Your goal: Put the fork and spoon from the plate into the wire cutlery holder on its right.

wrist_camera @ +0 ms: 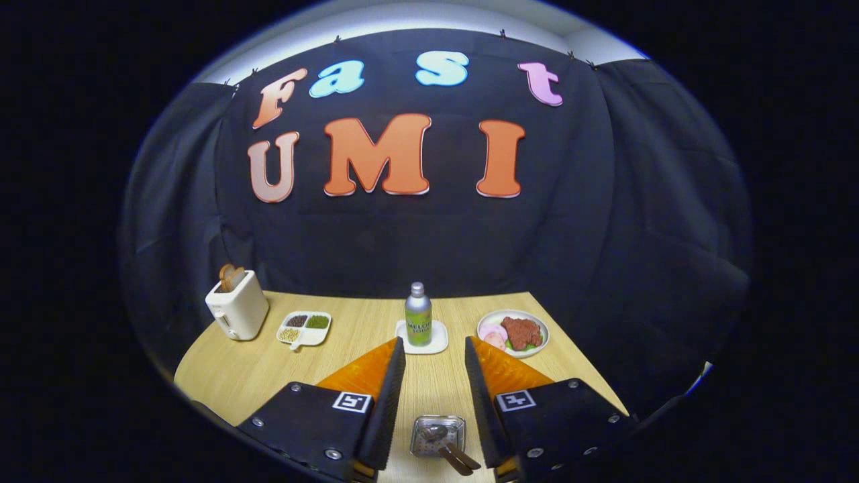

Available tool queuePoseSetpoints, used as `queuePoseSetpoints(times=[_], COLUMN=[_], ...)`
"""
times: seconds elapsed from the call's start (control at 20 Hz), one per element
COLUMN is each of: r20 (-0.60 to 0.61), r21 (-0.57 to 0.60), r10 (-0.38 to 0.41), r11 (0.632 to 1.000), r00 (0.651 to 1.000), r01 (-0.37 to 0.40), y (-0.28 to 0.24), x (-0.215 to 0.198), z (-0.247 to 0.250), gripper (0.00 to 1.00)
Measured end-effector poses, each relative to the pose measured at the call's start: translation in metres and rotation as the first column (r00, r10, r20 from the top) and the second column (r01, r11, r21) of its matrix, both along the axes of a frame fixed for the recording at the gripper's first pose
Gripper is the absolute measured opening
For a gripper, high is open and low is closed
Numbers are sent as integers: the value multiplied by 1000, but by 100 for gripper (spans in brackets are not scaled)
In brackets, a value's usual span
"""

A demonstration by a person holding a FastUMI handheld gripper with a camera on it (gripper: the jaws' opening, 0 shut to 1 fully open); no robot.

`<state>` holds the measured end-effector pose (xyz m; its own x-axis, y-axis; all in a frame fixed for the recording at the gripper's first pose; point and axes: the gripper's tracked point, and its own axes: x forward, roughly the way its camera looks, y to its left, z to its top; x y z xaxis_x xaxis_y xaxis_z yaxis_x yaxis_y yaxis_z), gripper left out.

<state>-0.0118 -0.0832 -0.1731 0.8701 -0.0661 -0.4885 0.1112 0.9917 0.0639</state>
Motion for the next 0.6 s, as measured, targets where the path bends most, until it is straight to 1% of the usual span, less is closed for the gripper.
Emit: queuePoseSetpoints(times=[0.2,0.4,0.6], r20=[123,188,267], r21=[-12,-14,-6], r10=[29,35,23], r11=[1000,999,1000], r00=[992,981,963], r01=[-28,-33,-23], y=[9,13,12], x=[12,21,30], z=[31,49,72], gripper=[60,69,70])
